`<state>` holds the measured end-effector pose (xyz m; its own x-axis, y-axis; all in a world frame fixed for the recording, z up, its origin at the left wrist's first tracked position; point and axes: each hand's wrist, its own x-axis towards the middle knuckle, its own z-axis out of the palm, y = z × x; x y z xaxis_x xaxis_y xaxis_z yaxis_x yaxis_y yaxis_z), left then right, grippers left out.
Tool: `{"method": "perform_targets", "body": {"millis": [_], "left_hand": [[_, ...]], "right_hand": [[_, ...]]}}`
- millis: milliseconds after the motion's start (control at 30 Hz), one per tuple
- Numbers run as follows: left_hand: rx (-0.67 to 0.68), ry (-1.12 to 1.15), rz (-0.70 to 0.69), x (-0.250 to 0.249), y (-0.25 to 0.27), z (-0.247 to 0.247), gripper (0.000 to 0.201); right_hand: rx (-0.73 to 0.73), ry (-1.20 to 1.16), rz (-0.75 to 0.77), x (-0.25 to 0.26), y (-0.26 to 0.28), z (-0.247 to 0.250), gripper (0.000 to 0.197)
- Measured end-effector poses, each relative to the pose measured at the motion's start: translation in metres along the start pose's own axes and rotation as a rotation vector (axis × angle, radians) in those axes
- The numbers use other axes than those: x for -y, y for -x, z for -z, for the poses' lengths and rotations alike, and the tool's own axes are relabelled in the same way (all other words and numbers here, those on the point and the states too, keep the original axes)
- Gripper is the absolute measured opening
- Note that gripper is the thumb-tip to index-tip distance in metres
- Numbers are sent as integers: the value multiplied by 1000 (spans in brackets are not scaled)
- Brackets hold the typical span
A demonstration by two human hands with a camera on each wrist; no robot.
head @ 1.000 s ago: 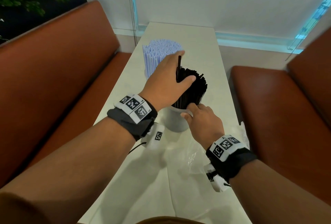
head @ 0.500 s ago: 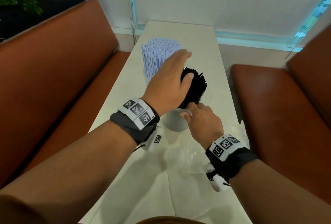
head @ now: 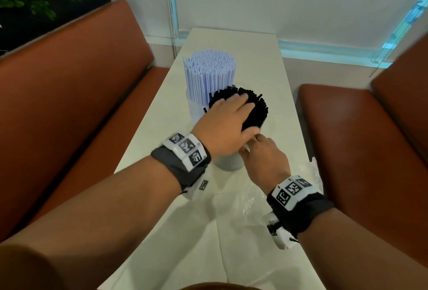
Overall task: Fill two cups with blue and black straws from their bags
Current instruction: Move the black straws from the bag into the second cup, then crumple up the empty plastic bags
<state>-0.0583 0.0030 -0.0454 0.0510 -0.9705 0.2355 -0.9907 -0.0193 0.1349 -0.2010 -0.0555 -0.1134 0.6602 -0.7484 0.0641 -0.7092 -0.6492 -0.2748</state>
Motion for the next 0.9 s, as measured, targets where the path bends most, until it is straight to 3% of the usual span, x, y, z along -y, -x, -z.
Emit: {"method": "perform_targets", "body": {"millis": [67, 100, 233, 333, 400, 467, 533, 600, 700, 767, 833, 900], "left_hand": [[-211, 74, 27, 4, -5, 6, 62], [-239, 55, 63, 4, -6, 6, 64], [6, -59, 123, 0, 2, -15, 74], [-8, 84, 126, 0, 4, 1, 73], [-197, 190, 110, -2, 14, 12, 63], [-459, 317, 67, -13, 28, 19, 45], [-516, 424, 35, -34, 39, 16, 27], [-297, 483, 84, -54, 46, -2, 23], [204, 480, 321, -67, 52, -49, 46], [388, 569, 492, -65, 55, -74, 62], [435, 704, 603, -61, 56, -94, 60], [455, 854, 707, -61, 58, -106, 80]], "right_hand": [[-15, -62, -17, 1, 0, 0, 31], [-20, -61, -15, 1, 0, -1, 30], [-17, -46, -7, 1, 0, 1, 35], [2, -87, 58, -3, 5, 4, 32], [-46, -177, 103, -10, 14, 8, 33], [-234, -307, 42, -24, 26, 14, 30], [-478, -360, -91, -48, 36, 19, 27], [-506, -294, -306, -76, 42, 22, 40], [-199, -271, -774, -110, 47, 17, 81], [-29, -405, -936, -125, 52, 9, 95], [81, -492, -927, -136, 58, 0, 84], [146, -450, -827, -137, 65, -7, 54]]}}
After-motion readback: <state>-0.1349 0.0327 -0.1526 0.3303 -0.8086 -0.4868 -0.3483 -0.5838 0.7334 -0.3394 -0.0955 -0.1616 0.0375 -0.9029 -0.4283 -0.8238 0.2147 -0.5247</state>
